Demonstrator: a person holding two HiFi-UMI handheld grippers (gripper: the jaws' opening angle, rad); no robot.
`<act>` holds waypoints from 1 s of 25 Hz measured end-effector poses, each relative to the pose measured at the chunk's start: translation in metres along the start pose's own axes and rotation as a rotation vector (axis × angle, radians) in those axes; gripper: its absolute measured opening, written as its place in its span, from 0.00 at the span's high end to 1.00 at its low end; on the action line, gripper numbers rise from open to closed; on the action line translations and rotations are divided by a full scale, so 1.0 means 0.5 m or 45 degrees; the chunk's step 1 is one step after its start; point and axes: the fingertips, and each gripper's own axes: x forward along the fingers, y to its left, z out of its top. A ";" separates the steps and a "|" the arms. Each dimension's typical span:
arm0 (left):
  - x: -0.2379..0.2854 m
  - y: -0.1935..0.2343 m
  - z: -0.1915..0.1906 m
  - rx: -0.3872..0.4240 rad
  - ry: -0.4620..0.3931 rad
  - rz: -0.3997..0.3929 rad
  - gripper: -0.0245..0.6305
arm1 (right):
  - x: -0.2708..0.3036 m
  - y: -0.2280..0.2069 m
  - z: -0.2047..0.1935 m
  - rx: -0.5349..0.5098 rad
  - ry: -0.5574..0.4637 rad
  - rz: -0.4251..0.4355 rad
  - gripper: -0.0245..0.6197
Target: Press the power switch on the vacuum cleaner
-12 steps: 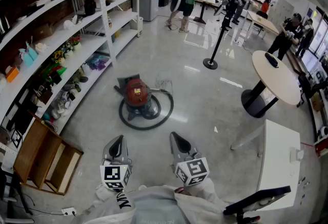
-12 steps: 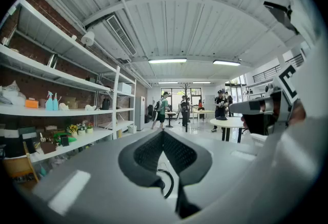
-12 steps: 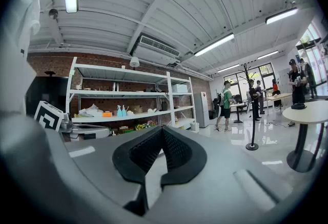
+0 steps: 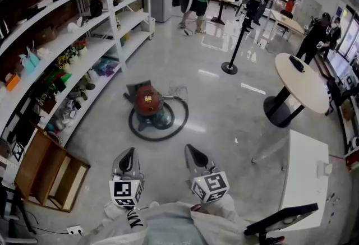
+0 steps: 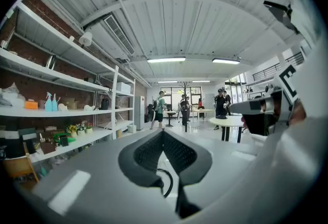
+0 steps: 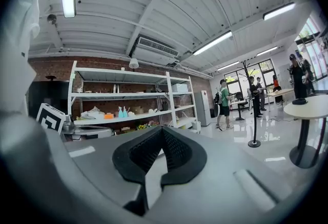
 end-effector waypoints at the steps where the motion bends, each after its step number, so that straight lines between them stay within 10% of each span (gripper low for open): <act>1: 0.000 -0.006 0.000 0.000 0.002 0.002 0.96 | -0.003 -0.001 -0.001 0.009 0.003 0.014 0.96; 25: -0.027 -0.107 -0.027 0.044 0.069 0.034 0.96 | -0.074 -0.051 -0.056 0.080 0.043 0.070 0.96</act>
